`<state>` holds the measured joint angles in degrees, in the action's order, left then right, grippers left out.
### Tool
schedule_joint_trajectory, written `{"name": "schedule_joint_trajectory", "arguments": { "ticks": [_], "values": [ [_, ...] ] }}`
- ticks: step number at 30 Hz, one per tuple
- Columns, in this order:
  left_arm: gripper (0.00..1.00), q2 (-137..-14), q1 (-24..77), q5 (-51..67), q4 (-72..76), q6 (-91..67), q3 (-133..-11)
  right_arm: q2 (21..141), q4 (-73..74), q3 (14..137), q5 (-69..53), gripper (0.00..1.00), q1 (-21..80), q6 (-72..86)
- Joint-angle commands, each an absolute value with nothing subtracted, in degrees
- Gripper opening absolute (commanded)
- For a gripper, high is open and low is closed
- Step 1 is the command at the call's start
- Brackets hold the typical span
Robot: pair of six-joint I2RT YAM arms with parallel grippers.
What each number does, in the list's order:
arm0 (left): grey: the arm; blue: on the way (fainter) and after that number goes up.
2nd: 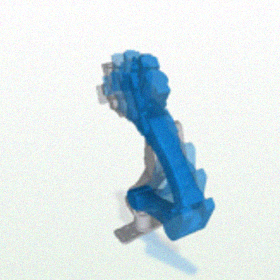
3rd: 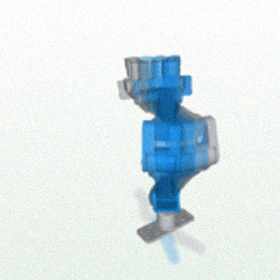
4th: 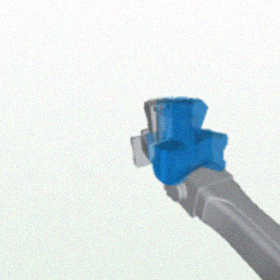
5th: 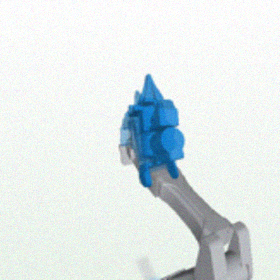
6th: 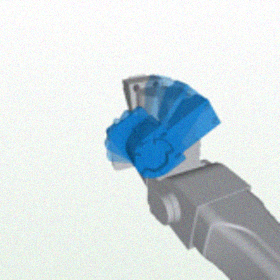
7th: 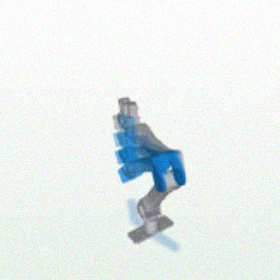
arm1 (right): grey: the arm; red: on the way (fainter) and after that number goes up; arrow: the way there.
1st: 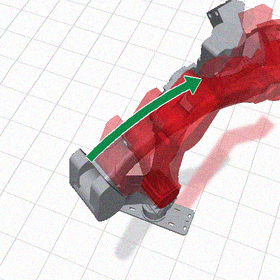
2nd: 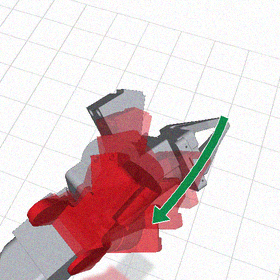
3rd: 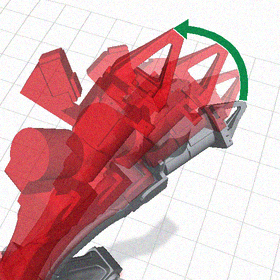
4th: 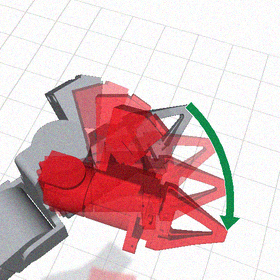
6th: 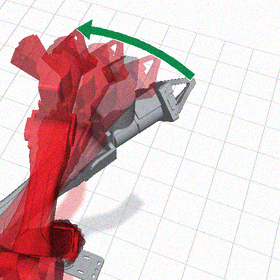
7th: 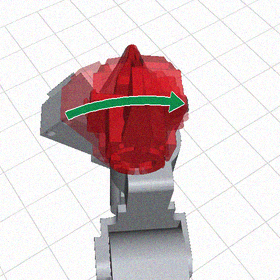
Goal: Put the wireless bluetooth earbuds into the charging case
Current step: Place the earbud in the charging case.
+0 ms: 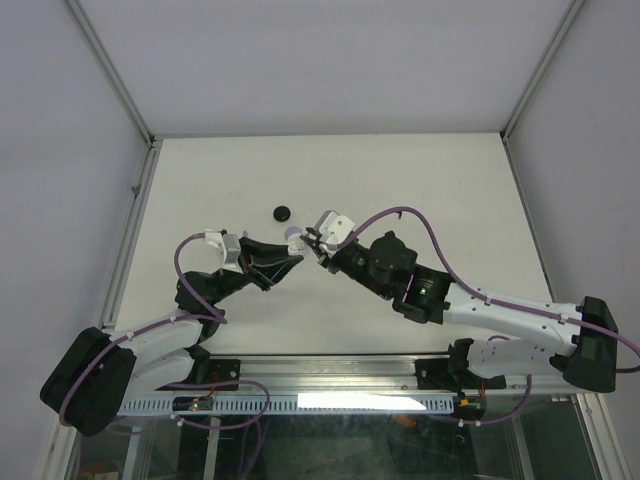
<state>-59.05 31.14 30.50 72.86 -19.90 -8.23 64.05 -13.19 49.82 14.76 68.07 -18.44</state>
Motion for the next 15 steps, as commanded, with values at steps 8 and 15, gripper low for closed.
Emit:
{"name": "schedule_joint_trajectory", "arguments": {
  "ticks": [8, 15],
  "values": [
    [0.0, -58.5, 31.3, 31.3, 76.1, -25.6, -10.6, 65.2, -16.4, 50.2, 13.4, 0.18, 69.2, -21.0],
    [0.0, -56.7, 31.4, 30.9, 74.7, -26.3, -10.4, 65.3, -16.0, 49.9, 13.4, 0.18, 69.5, -21.0]
  ]
}}
